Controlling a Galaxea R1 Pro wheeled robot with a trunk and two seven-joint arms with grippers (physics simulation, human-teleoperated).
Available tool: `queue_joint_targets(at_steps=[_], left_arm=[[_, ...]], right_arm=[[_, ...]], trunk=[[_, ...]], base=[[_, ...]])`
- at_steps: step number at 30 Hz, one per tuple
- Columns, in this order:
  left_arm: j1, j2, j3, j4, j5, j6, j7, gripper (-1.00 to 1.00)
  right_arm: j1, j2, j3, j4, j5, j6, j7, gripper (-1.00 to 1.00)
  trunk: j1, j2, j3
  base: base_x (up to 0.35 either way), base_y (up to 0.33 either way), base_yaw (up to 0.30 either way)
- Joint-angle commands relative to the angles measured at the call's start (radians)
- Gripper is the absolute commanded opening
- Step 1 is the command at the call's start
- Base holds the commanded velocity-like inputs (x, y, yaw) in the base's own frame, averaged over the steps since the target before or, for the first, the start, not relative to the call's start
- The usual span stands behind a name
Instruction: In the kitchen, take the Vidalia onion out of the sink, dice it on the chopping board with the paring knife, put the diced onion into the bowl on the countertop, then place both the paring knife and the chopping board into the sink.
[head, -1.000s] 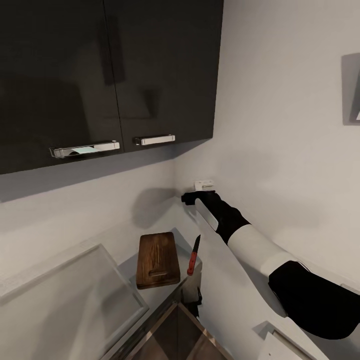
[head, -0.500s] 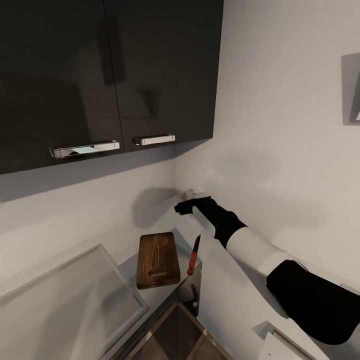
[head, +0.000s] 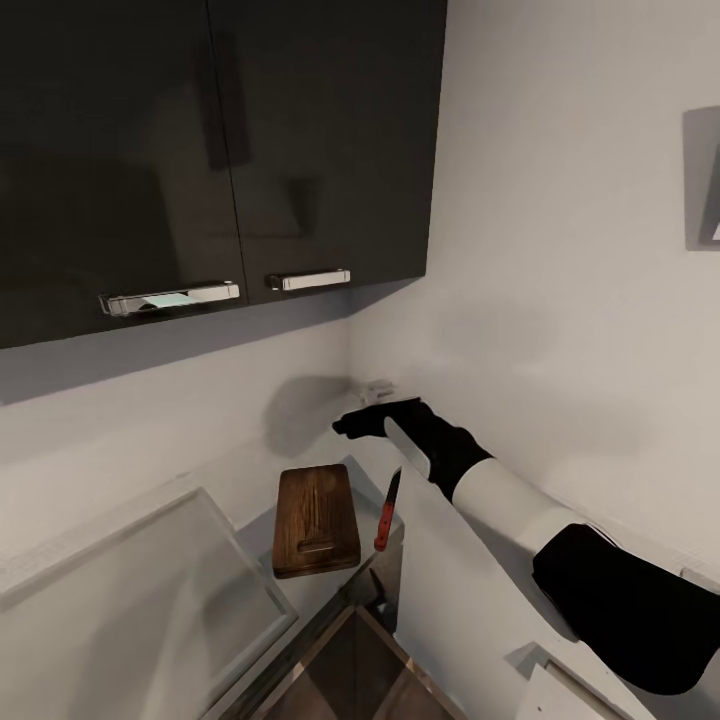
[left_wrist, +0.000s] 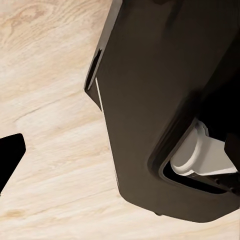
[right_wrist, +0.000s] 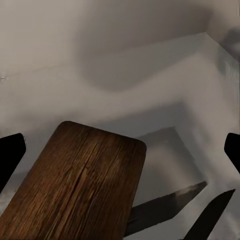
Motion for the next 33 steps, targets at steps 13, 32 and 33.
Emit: queue_joint_targets(at_steps=[13, 32, 33], left_arm=[[0.000, -0.023, 0.001, 0.001, 0.010, -0.033, -0.005, 1.00], [0.000, -0.026, 0.001, 0.002, 0.010, -0.042, -0.006, 1.00], [0.000, -0.026, 0.001, 0.002, 0.010, -0.047, -0.006, 1.00]], right_arm=[[0.043, 0.000, 0.001, 0.001, 0.005, -0.006, 0.022, 1.00], [0.100, 0.000, 0.090, 0.002, 0.004, 0.032, 0.012, 1.00], [0.104, 0.000, 0.090, 0.002, 0.004, 0.033, 0.012, 1.00]], trunk=[[0.000, -0.001, 0.000], [0.000, -0.001, 0.000], [0.000, -0.001, 0.000]], base=[[0.000, 0.000, 0.000], [0.000, 0.000, 0.000], [0.000, 0.000, 0.000]])
